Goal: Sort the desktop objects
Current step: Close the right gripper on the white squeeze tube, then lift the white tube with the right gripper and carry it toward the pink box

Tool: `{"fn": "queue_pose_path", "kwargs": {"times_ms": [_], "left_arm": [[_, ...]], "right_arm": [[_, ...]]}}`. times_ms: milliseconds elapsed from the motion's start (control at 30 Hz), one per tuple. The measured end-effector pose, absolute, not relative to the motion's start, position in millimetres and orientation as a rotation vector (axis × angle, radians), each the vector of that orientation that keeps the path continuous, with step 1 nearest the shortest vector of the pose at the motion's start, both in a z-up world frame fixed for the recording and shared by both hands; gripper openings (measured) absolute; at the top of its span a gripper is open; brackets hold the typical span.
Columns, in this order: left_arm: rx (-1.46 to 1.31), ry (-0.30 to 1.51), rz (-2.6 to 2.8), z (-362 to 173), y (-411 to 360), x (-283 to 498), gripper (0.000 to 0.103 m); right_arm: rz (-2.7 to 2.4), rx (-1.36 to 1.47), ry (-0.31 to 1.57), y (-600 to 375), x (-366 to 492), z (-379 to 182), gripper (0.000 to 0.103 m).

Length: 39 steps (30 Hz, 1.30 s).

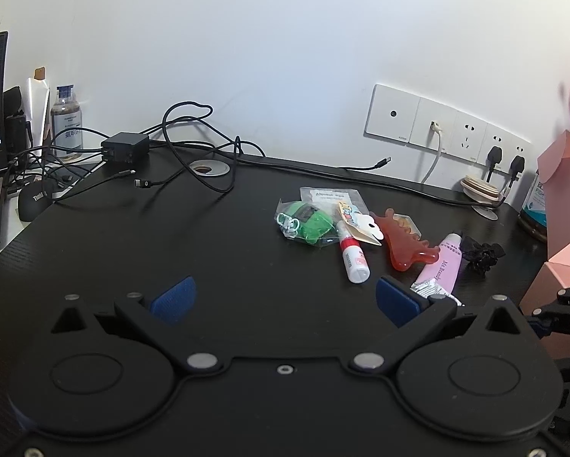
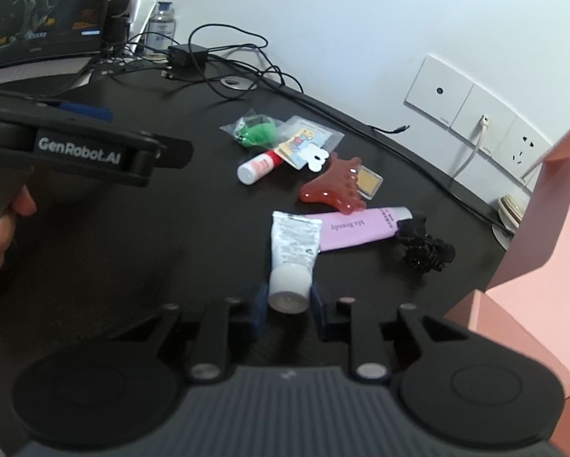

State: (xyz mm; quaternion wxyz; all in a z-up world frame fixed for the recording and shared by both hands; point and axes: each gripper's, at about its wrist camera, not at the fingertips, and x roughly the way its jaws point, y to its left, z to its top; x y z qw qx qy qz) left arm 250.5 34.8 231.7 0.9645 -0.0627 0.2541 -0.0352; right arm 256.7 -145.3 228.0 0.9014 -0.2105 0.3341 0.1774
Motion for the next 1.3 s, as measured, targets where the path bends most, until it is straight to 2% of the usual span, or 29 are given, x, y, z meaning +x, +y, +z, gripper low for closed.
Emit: {"fn": "queue_pose_path", "kwargs": {"times_ms": [900, 1300], "left_arm": [[-0.109, 0.516, -0.055, 233, 31, 250, 0.103], [-0.106, 0.519, -0.051, 232, 31, 249, 0.103]], "right_arm": [[0.341, -0.294, 0.551, -167, 229, 252, 0.023], [0.37, -0.252, 0.632, -173, 222, 232, 0.023]]}}
